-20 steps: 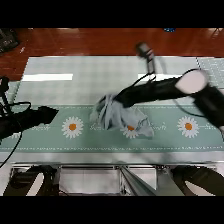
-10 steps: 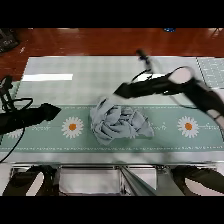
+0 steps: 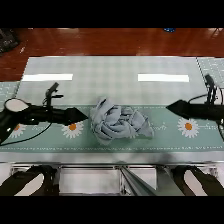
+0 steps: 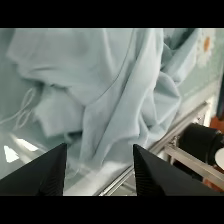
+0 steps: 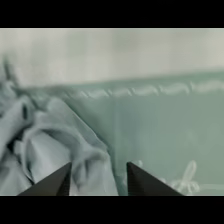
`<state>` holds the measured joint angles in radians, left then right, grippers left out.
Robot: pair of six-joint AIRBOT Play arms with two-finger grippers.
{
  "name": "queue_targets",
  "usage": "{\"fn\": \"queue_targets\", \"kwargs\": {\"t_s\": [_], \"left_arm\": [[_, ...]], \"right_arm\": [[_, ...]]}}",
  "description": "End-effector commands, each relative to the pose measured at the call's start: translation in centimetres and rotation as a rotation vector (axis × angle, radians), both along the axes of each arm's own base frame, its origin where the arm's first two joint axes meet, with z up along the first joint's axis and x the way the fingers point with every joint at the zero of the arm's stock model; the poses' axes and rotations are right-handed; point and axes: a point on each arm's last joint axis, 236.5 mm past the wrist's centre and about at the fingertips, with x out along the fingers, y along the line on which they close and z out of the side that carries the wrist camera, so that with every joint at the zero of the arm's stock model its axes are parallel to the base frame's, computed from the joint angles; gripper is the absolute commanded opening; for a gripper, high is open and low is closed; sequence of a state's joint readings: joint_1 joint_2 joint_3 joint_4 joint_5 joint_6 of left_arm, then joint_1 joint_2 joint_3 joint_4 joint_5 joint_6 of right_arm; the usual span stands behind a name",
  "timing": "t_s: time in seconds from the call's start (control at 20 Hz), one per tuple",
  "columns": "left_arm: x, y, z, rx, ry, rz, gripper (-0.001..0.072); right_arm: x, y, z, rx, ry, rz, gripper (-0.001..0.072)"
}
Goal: Fold the shirts.
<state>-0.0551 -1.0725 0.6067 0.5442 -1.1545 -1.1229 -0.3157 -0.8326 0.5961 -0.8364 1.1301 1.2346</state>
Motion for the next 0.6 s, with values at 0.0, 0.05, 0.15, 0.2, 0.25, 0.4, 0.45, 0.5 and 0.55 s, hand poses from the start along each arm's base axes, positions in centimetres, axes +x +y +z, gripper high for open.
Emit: {"fn": "queue_targets", "kwargs": {"t_s": [0.0, 0.05, 0.15, 0.2, 0.25, 0.4, 0.45, 0.5, 0.55], "left_arm": [[1.0, -4.5, -3.2, -0.092, 0.059, -0.109, 0.0506], [1.0, -5.6, -3.9, -0.090, 0.079, -0.143, 0.0507], [1.6, -7.6, -4.5, -0.084, 0.098, -0.193, 0.0500], [2.0, -8.1, -4.3, -0.087, 0.098, -0.223, 0.0314], [2.3, -8.4, -3.7, -0.094, 0.082, -0.253, 0.0034], [3.9, -7.9, -0.9, -0.109, 0.016, -0.288, 0.0020], [4.4, -7.5, -0.2, -0.112, -0.004, -0.283, 0.0020], [4.9, -7.0, 0.3, -0.112, -0.020, -0.271, 0.0020], [5.4, -6.5, 0.7, -0.113, -0.032, -0.254, 0.0020]], "right_arm": [[-5.4, 0.4, -5.1, 0.032, 0.128, -0.038, 0.0401], [-6.2, 0.7, -5.9, 0.044, 0.154, -0.036, 0.0401], [-7.1, 1.0, -6.8, 0.053, 0.184, -0.034, 0.0401], [-7.5, 1.2, -7.0, 0.059, 0.197, -0.030, 0.0401], [-7.9, 1.5, -7.2, 0.069, 0.214, -0.025, 0.0401], [-9.5, 2.3, -8.0, 0.105, 0.280, -0.026, 0.0401], [-9.9, 2.5, -8.4, 0.119, 0.301, -0.044, 0.0401], [-10.0, 2.7, -8.7, 0.131, 0.307, -0.055, 0.0401], [-9.9, 2.8, -8.8, 0.141, 0.307, -0.066, 0.0401]]}}
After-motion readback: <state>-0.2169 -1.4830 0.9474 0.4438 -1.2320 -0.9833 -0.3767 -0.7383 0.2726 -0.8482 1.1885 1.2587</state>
